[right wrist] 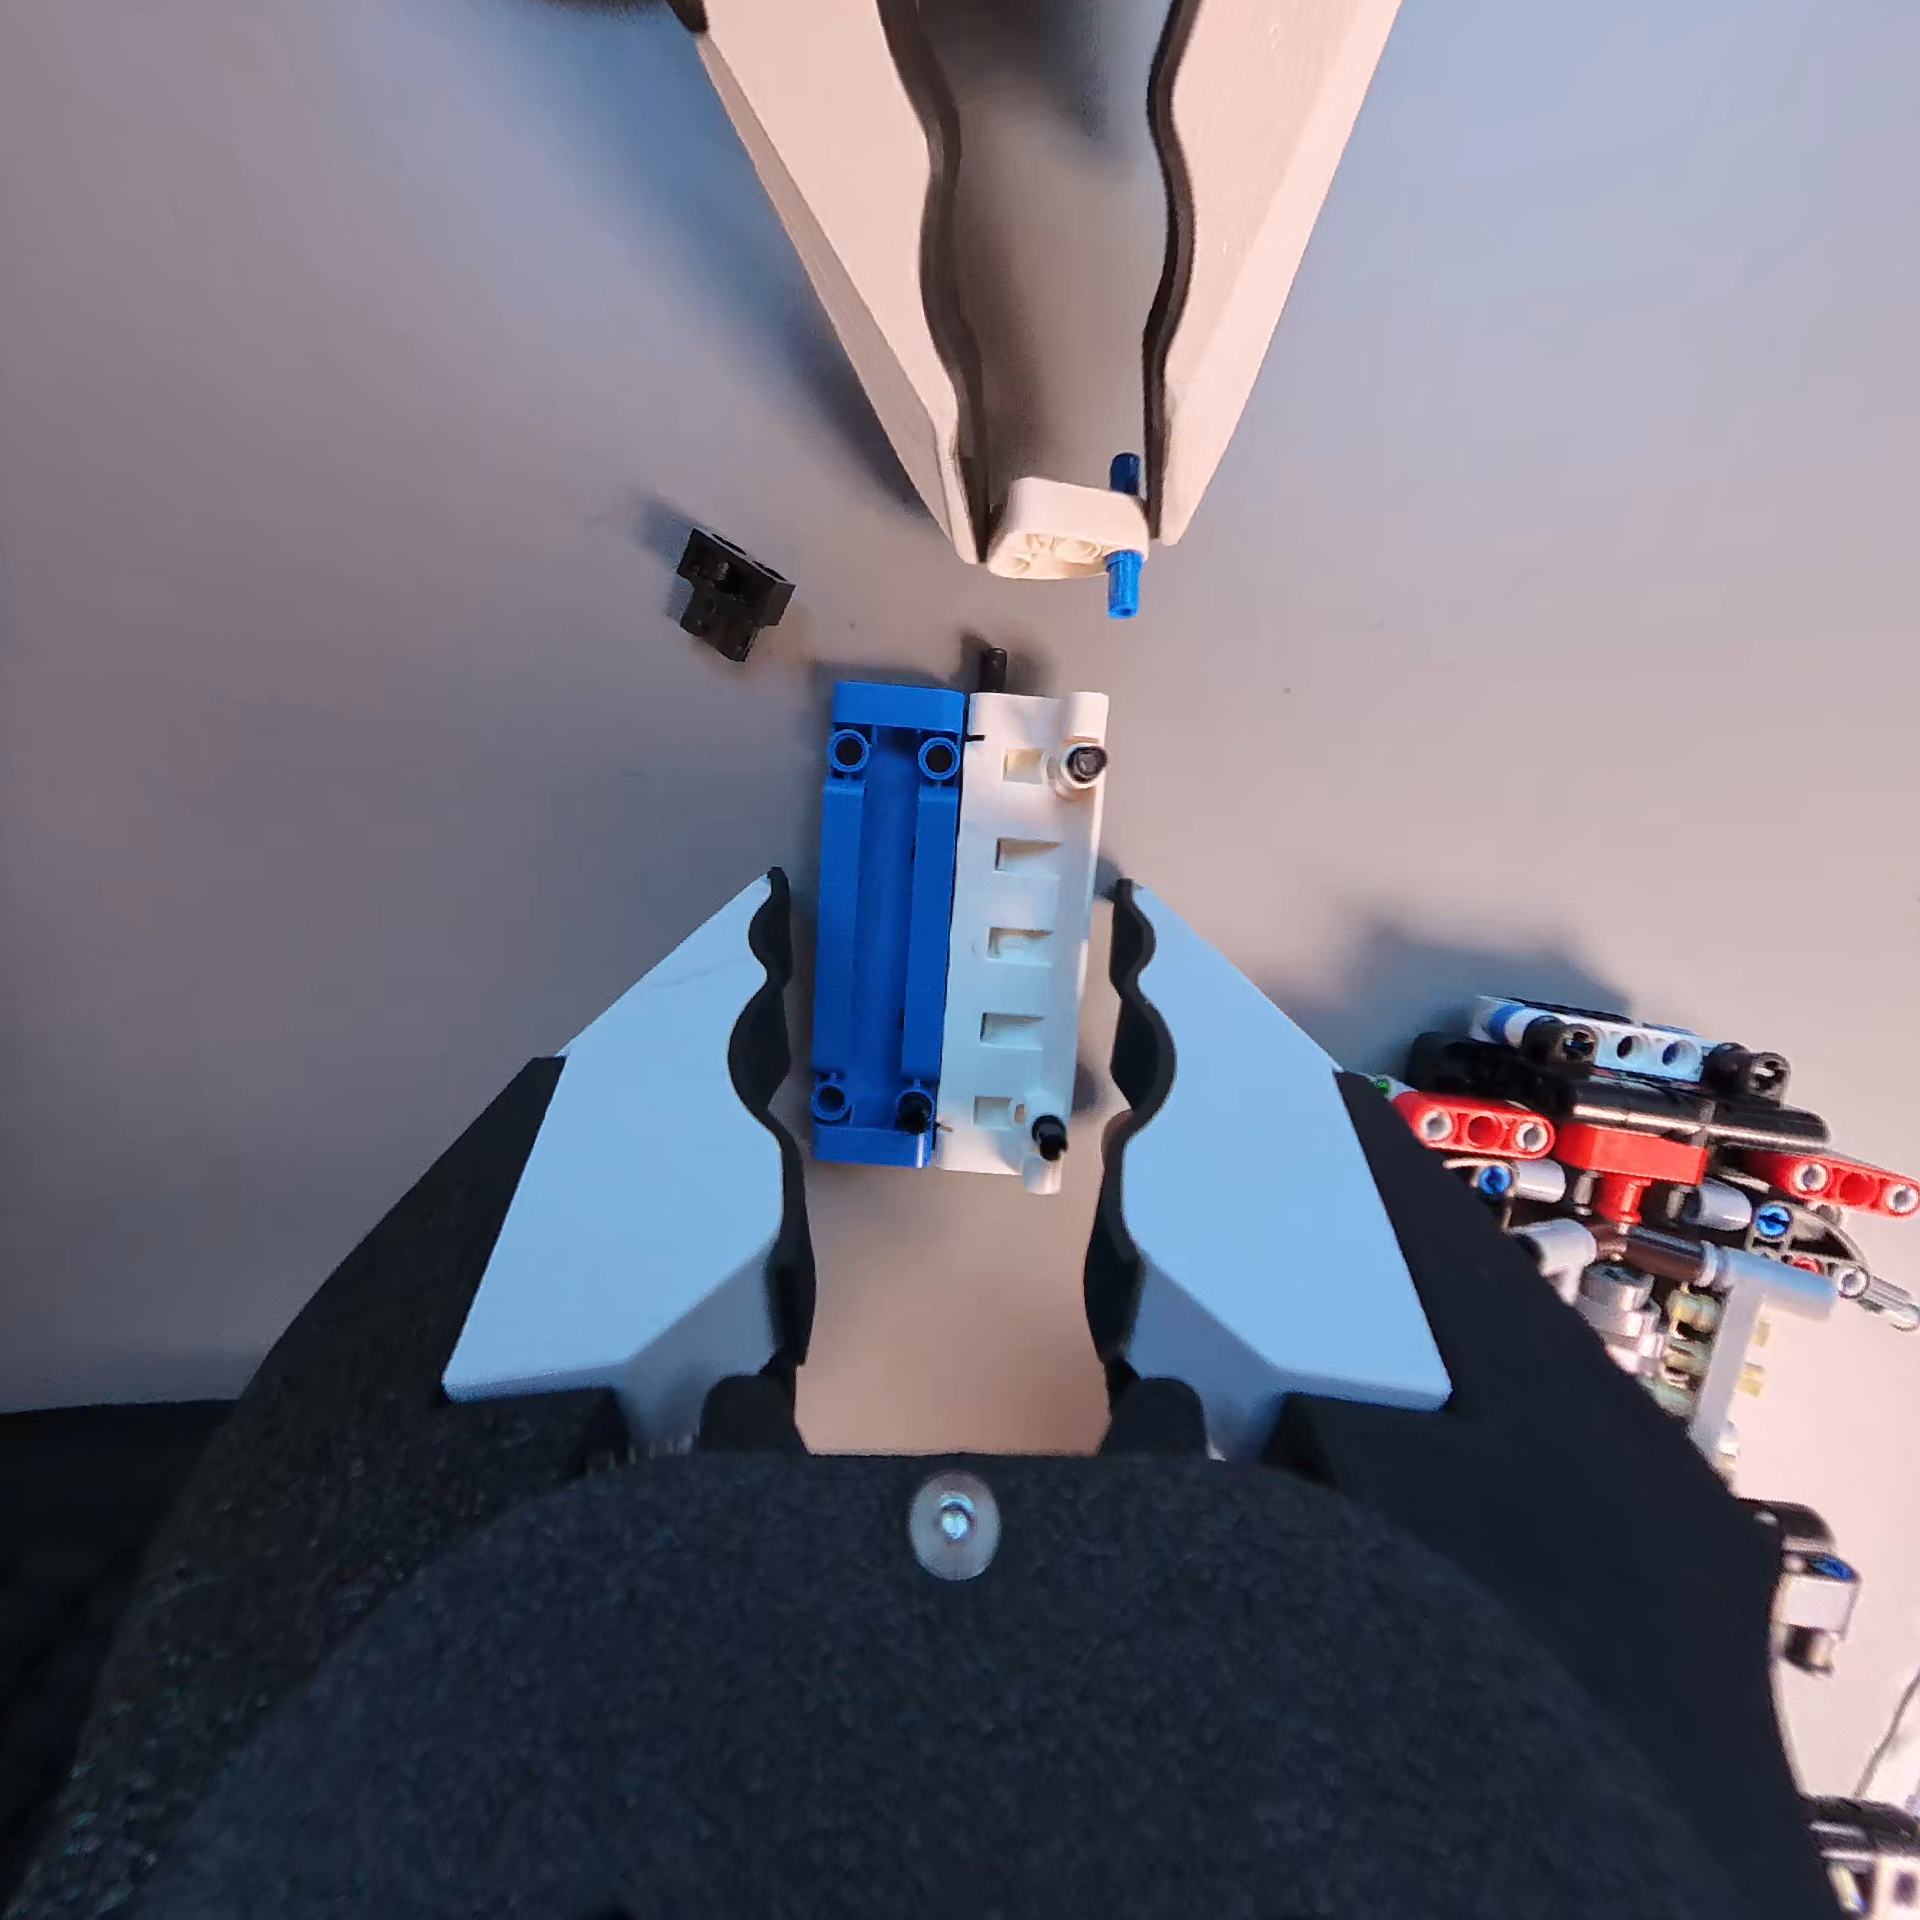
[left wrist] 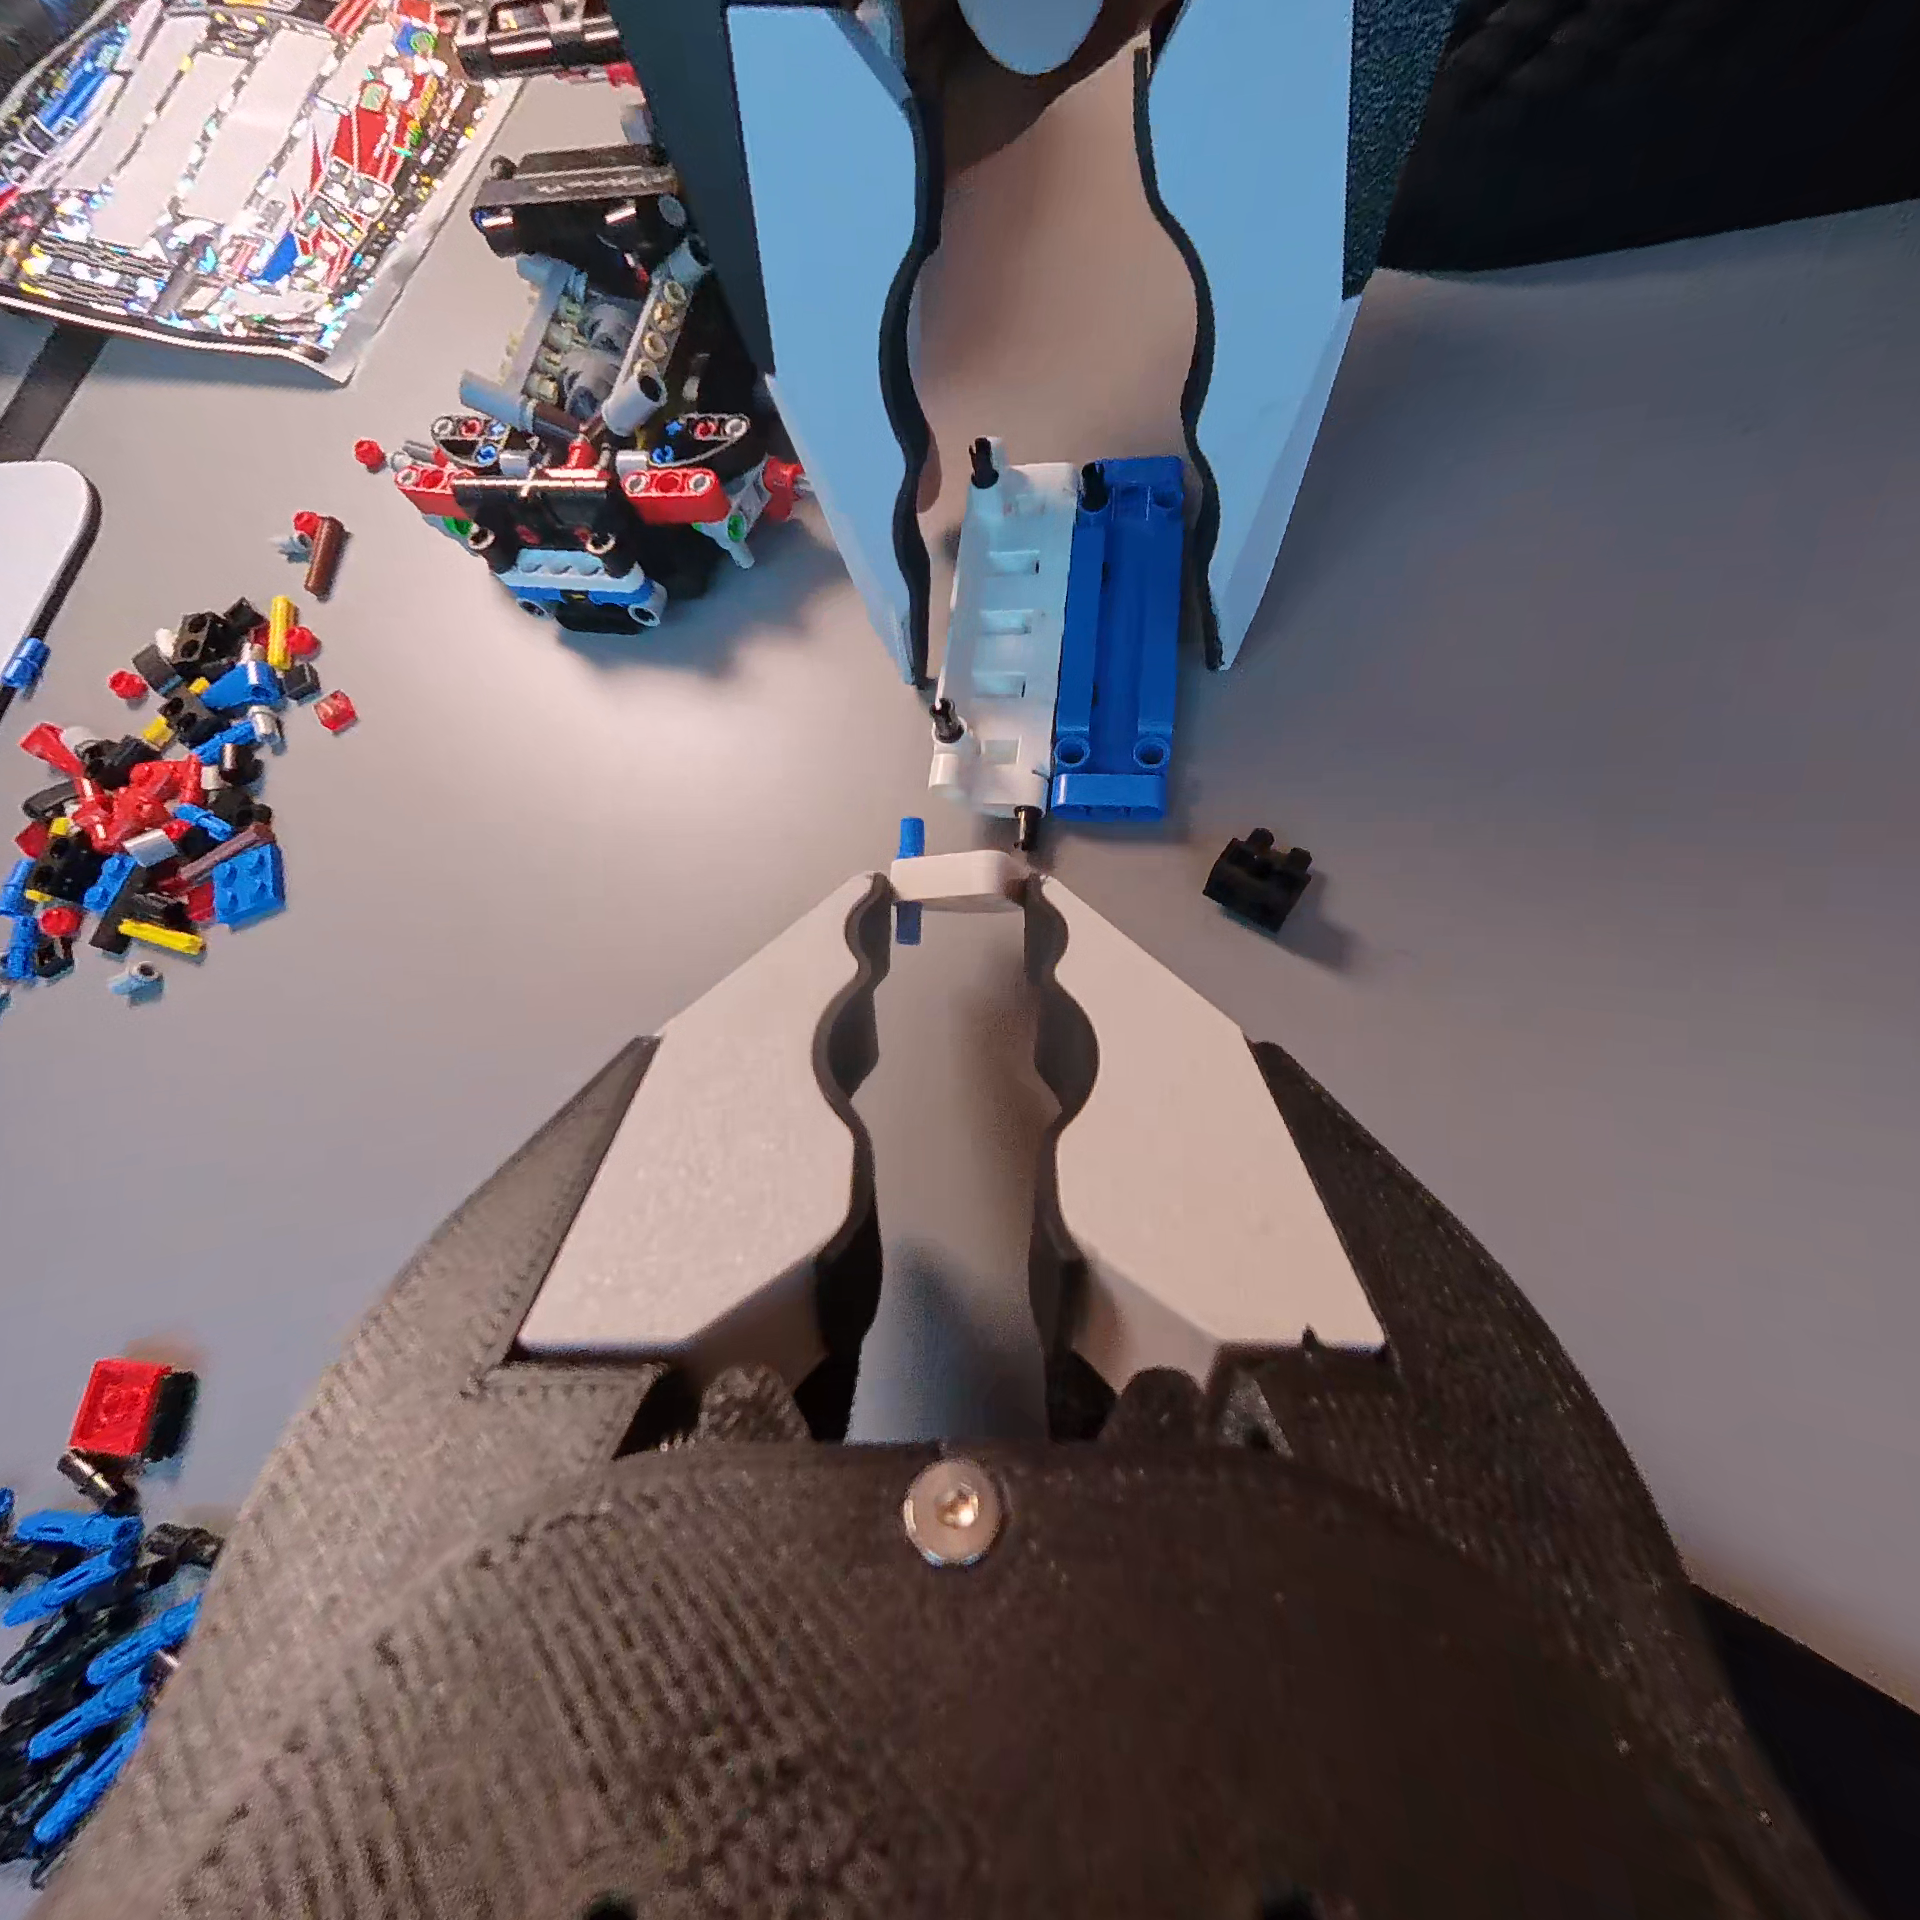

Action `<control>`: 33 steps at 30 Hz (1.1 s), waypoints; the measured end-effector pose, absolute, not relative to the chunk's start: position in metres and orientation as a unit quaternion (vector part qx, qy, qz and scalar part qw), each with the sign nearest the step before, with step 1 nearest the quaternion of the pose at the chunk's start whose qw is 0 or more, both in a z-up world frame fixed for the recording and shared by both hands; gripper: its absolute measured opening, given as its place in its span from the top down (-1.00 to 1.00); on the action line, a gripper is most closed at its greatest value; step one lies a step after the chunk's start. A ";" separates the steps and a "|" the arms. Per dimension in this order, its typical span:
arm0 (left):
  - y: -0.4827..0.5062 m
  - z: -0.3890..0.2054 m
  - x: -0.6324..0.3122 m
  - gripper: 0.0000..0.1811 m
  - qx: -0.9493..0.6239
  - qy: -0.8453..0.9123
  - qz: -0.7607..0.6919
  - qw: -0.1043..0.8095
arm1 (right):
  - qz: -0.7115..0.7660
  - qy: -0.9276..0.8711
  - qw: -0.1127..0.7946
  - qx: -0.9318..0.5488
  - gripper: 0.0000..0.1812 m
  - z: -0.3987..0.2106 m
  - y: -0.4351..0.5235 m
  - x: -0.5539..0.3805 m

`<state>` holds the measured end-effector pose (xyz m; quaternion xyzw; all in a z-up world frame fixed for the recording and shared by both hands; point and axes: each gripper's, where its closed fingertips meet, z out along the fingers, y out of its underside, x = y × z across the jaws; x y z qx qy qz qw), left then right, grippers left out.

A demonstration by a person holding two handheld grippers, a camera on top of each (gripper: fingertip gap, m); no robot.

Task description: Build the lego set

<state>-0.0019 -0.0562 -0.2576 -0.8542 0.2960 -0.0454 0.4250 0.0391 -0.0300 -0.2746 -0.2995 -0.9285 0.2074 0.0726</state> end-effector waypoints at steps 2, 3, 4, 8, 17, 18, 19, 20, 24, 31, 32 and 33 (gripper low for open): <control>-0.055 -0.261 -0.001 0.74 -0.857 0.302 -0.047 0.414 | 0.210 -0.928 0.074 -0.300 0.35 -0.275 -0.031 0.040; -0.054 -0.262 -0.001 0.74 -0.859 0.303 -0.046 0.409 | 0.214 -0.928 0.074 -0.296 0.38 -0.274 -0.032 0.041; -0.053 -0.263 -0.001 0.74 -0.860 0.306 -0.046 0.407 | 0.220 -0.928 0.075 -0.292 0.45 -0.274 -0.034 0.041; -0.052 -0.265 0.005 0.74 -0.857 0.322 -0.062 0.399 | 0.229 -0.924 0.078 -0.295 0.45 -0.274 -0.034 0.041; -0.053 -0.267 0.010 0.75 -0.845 0.358 -0.024 0.396 | 0.228 -0.924 0.076 -0.297 0.46 -0.274 -0.033 0.040; -0.052 -0.267 0.010 0.75 -0.844 0.362 -0.017 0.396 | 0.228 -0.924 0.076 -0.298 0.46 -0.274 -0.033 0.040; -0.052 -0.267 0.010 0.75 -0.843 0.364 -0.011 0.396 | 0.228 -0.924 0.076 -0.298 0.46 -0.274 -0.033 0.040; -0.052 -0.267 0.009 0.75 -0.842 0.365 -0.008 0.396 | 0.227 -0.924 0.076 -0.299 0.46 -0.274 -0.033 0.040; -0.051 -0.265 0.009 0.75 -0.836 0.372 0.004 0.404 | 0.221 -0.925 0.076 -0.300 0.46 -0.274 -0.033 0.039; -0.053 -0.256 0.021 0.74 -0.768 0.423 -0.025 0.480 | 0.238 -0.926 0.069 -0.284 0.46 -0.274 -0.040 0.037; -0.053 -0.256 0.019 0.74 -0.771 0.425 -0.027 0.474 | 0.235 -0.927 0.068 -0.283 0.46 -0.274 -0.040 0.036; -0.054 -0.257 0.016 0.74 -0.775 0.426 -0.027 0.467 | 0.234 -0.928 0.069 -0.281 0.46 -0.274 -0.039 0.036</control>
